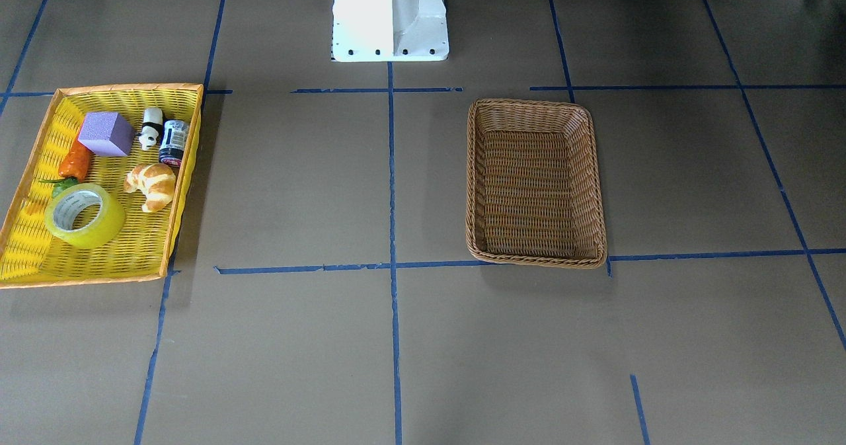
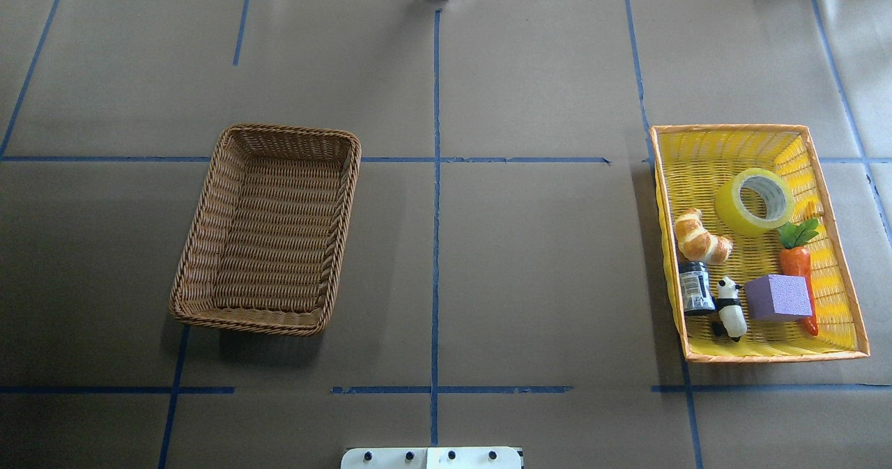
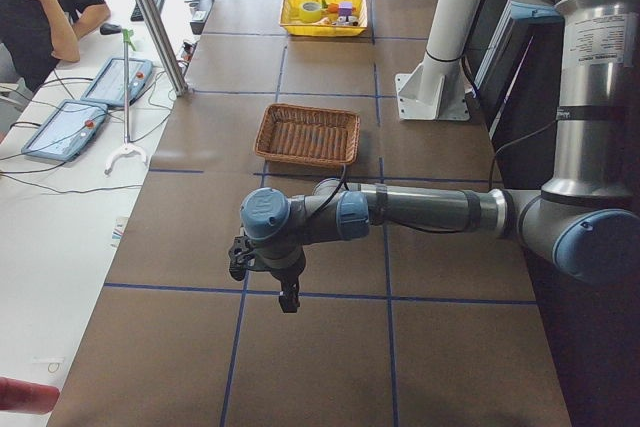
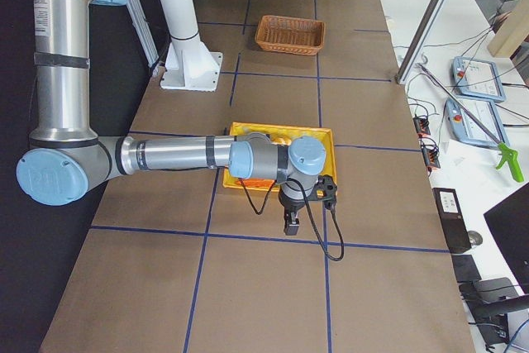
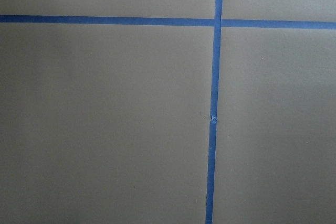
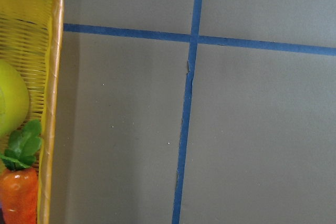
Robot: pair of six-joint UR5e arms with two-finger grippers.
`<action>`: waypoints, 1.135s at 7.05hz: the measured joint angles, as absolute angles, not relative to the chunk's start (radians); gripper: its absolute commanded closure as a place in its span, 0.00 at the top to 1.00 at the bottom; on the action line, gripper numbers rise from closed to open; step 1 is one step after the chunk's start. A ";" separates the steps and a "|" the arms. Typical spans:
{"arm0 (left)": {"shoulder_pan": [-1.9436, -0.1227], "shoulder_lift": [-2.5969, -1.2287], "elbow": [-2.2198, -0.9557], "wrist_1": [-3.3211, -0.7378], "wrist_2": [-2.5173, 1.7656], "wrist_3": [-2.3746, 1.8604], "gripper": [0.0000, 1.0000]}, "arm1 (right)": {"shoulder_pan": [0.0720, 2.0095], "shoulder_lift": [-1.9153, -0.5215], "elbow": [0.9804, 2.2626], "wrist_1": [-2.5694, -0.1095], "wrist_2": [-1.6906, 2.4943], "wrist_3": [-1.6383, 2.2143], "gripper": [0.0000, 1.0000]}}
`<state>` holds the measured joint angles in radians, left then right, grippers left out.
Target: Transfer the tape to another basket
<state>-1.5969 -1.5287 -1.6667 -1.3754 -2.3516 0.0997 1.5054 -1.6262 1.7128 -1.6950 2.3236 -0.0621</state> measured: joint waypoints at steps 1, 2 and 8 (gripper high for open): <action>-1.596 -1.533 -1.670 -1.369 -2.353 0.098 1.00 | 1.504 -1.626 1.713 -1.695 2.324 -0.062 1.00; -1.595 -1.539 -1.675 -1.360 -2.357 0.096 1.00 | 1.504 -1.626 1.713 -1.695 2.325 -0.061 1.00; -1.594 -1.537 -1.675 -1.359 -2.359 0.091 1.00 | 1.494 -1.627 1.716 -1.694 2.326 -0.061 1.00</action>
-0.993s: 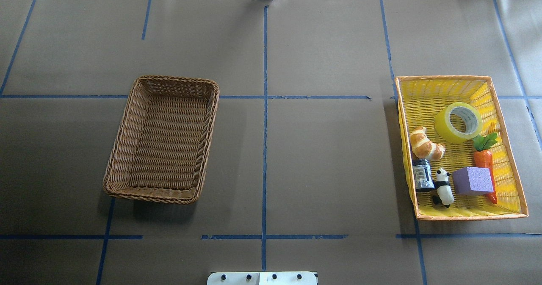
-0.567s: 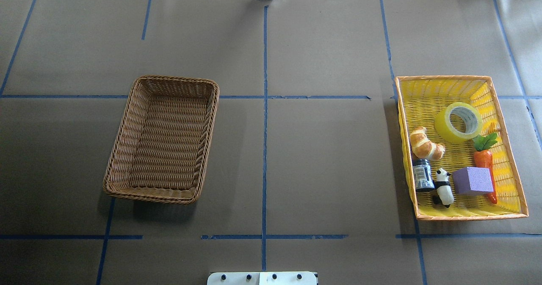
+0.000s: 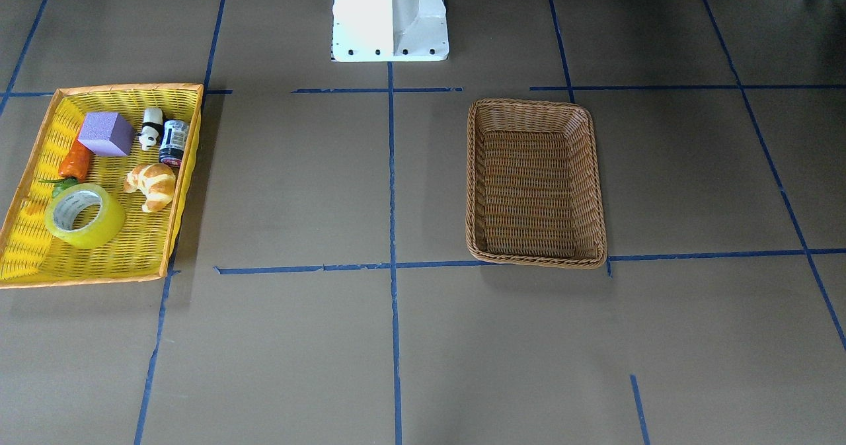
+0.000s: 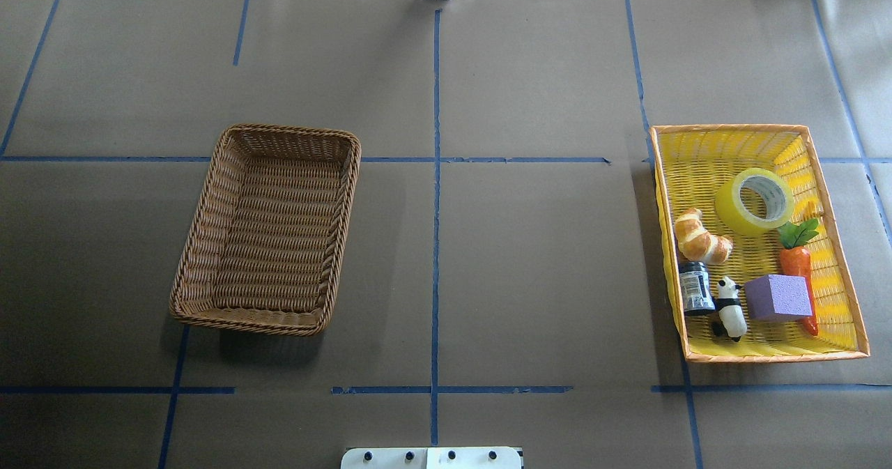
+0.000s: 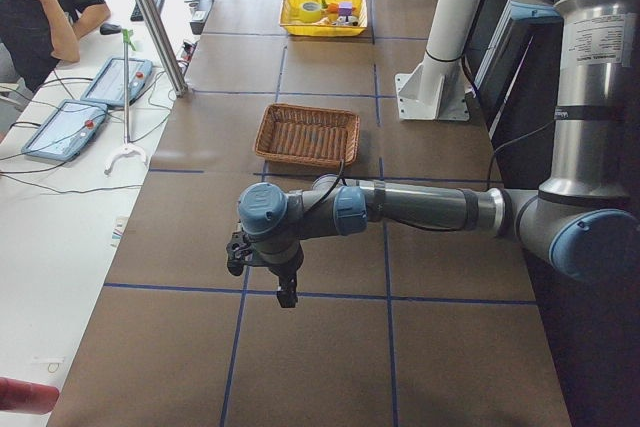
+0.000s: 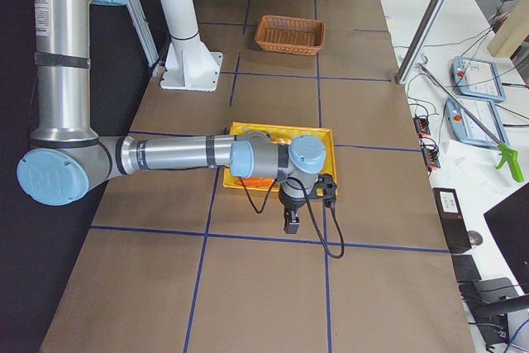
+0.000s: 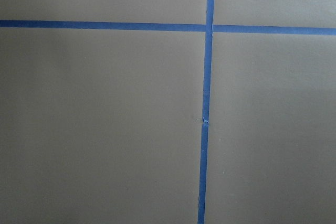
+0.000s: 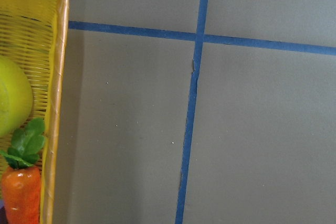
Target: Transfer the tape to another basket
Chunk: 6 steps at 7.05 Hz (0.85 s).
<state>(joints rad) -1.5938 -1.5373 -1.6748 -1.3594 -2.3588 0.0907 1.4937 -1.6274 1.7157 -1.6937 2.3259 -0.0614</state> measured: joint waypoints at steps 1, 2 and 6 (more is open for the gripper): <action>-1.594 -1.536 -1.675 -1.360 -2.358 0.091 1.00 | 1.491 -1.627 1.715 -1.694 2.327 -0.060 1.00; -1.594 -1.535 -1.674 -1.360 -2.357 0.090 1.00 | 1.488 -1.627 1.715 -1.693 2.329 -0.057 1.00; -1.594 -1.537 -1.670 -1.362 -2.359 0.087 1.00 | 1.363 -1.612 1.711 -1.578 2.341 -0.012 1.00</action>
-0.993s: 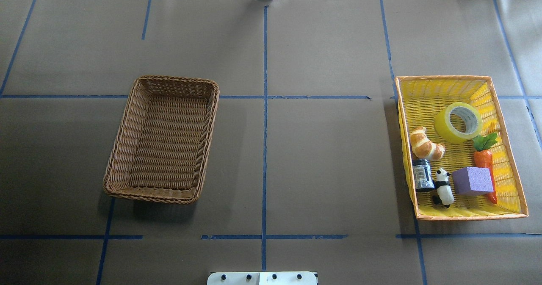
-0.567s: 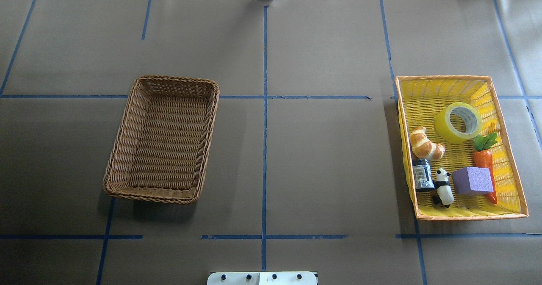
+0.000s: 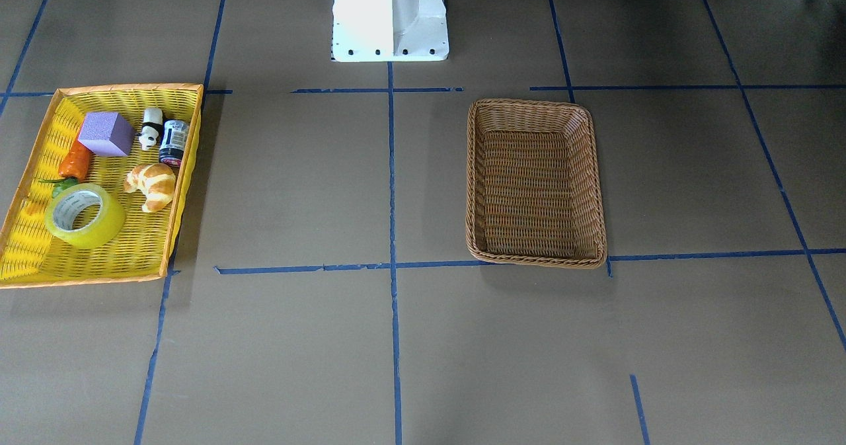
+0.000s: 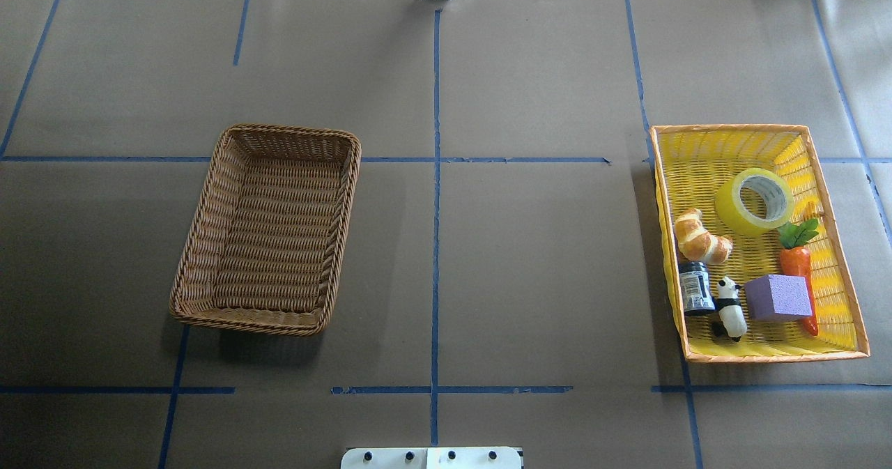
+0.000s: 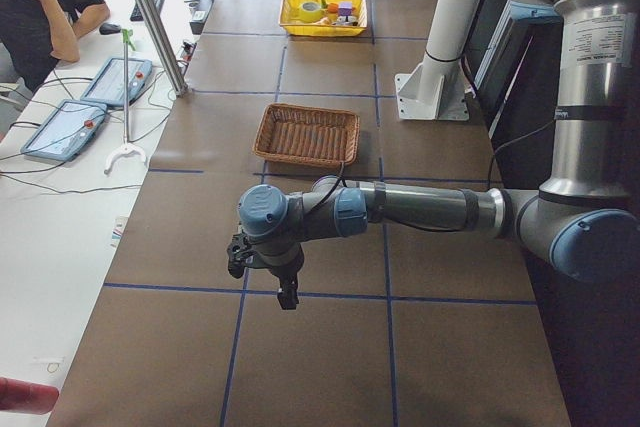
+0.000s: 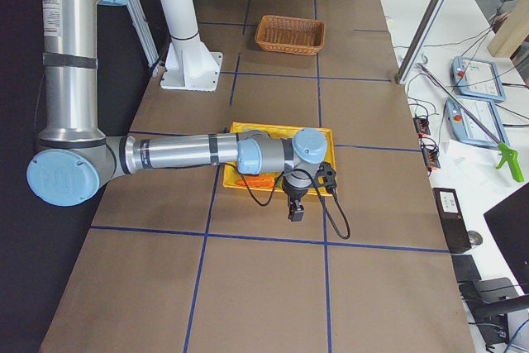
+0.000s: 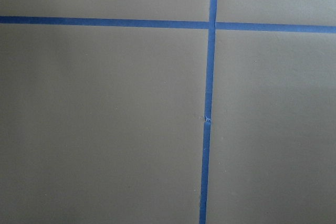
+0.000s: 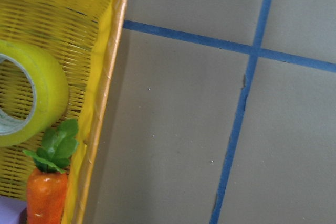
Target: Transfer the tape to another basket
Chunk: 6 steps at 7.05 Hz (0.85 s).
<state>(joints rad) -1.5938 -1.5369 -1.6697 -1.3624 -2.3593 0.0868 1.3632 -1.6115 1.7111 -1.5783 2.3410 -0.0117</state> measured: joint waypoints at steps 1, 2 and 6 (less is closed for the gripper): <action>-1.594 -1.539 -1.670 -1.363 -2.362 0.087 1.00 | 1.318 -1.588 1.710 -1.544 2.341 0.051 1.00; -1.593 -1.541 -1.672 -1.363 -2.362 0.087 1.00 | 1.280 -1.565 1.706 -1.506 2.341 0.116 1.00; -1.592 -1.545 -1.667 -1.368 -2.358 0.088 1.00 | 1.135 -1.485 1.599 -1.303 2.335 0.357 0.94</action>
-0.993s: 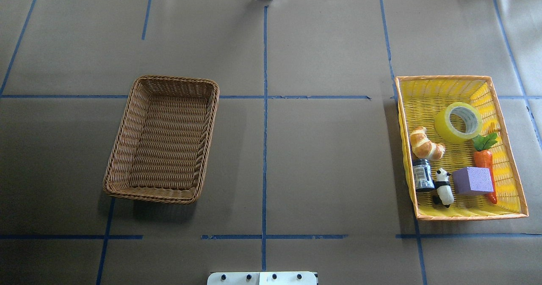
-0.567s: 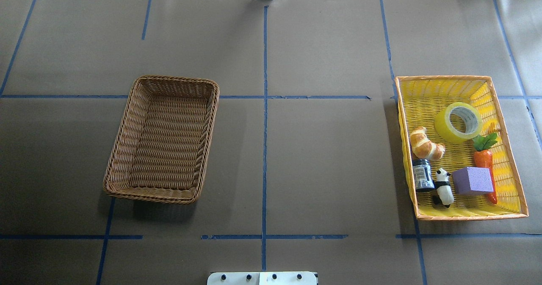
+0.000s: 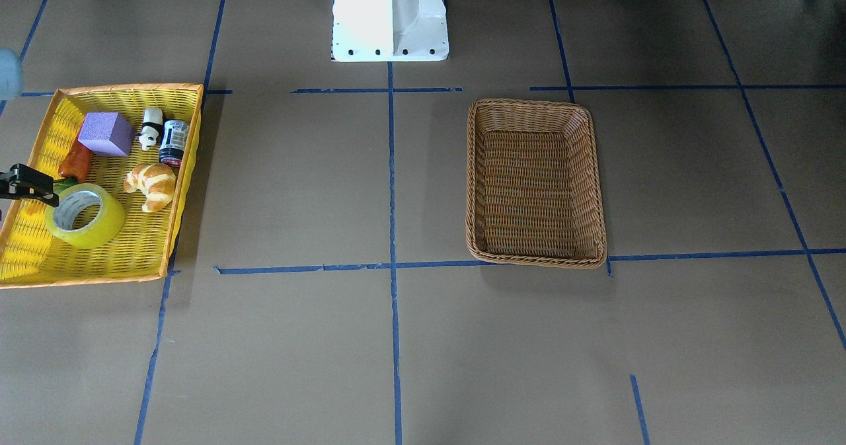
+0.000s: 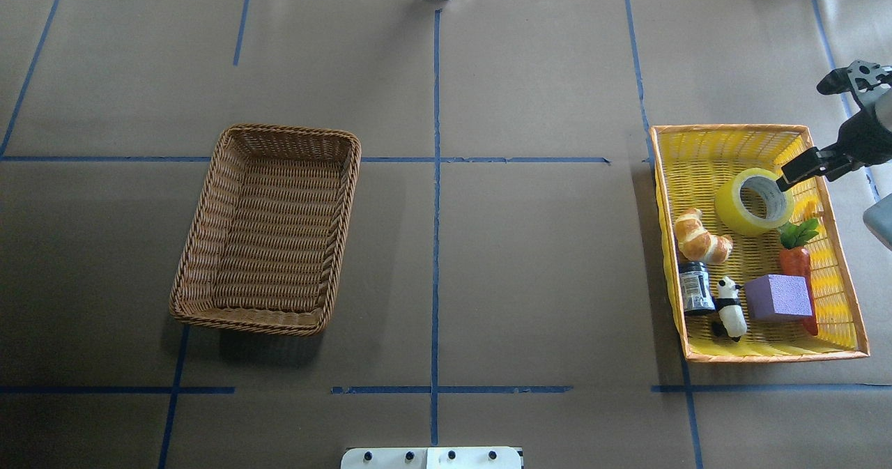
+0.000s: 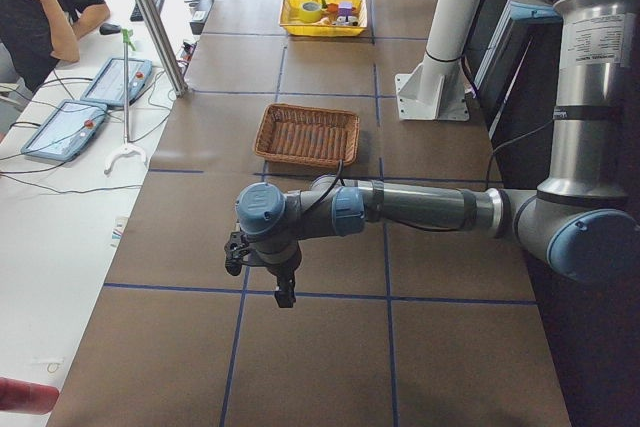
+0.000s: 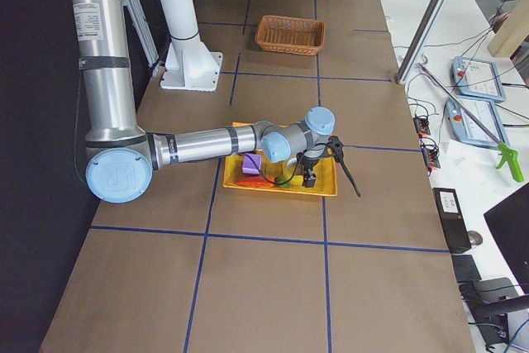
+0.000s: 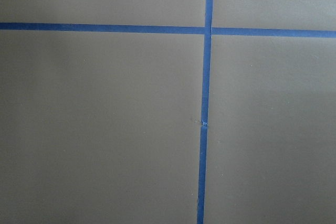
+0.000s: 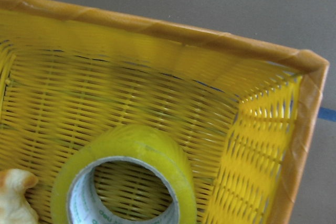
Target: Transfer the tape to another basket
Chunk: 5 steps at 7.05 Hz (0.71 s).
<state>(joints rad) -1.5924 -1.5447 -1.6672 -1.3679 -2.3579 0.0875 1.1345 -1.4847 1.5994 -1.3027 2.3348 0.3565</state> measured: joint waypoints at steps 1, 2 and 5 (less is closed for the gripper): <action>-1.592 -1.545 -1.670 -1.368 -2.358 0.087 1.00 | 1.121 -1.480 1.591 -1.287 2.333 0.372 0.88; -1.593 -1.545 -1.675 -1.368 -2.358 0.086 1.00 | 1.112 -1.478 1.585 -1.280 2.332 0.377 0.85; -1.593 -1.553 -1.678 -1.368 -2.359 0.087 1.00 | 1.096 -1.471 1.549 -1.276 2.322 0.377 0.67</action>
<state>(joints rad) -1.5934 -1.5535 -1.6779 -1.3683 -2.3587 0.0869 1.0961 -1.4707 1.5487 -1.2764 2.3220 0.3765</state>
